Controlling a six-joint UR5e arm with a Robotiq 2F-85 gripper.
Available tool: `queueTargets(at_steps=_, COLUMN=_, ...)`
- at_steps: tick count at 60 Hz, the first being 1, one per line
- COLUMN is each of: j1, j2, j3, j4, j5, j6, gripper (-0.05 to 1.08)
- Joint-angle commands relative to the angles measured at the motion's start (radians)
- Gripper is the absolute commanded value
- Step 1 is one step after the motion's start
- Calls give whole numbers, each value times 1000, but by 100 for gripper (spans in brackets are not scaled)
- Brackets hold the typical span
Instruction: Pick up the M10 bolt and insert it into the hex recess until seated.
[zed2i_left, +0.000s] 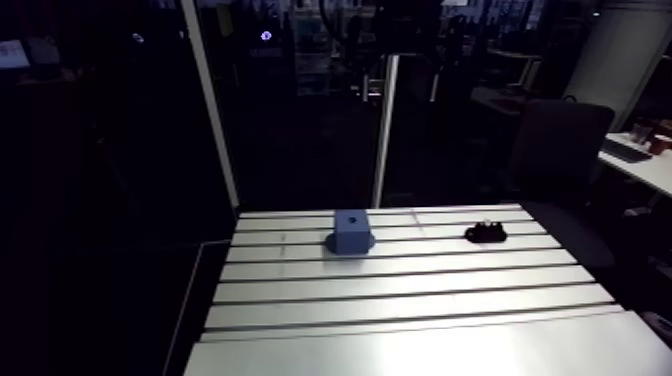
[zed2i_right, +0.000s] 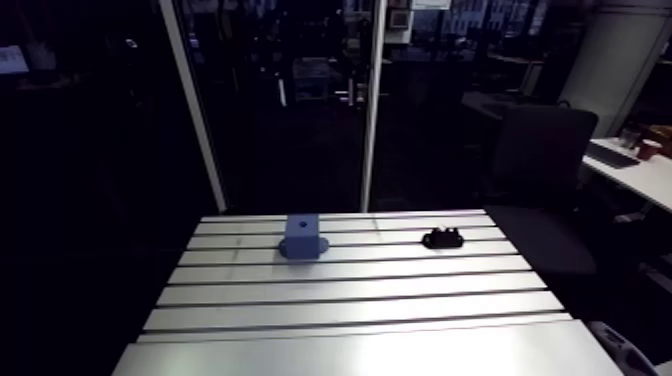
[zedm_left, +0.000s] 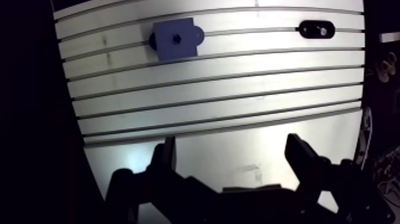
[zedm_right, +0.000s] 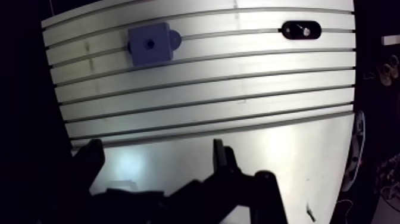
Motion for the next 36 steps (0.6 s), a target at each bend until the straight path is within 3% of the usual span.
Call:
queueTargets(at_steps=1, j1=75, j2=5, j3=-80, j4=75, j5=25, j6=-76, gripper=1)
queueTargets(at_steps=36, j1=62, j2=8, j3=-81, j4=73, j5=20, j6=-100, gripper=1)
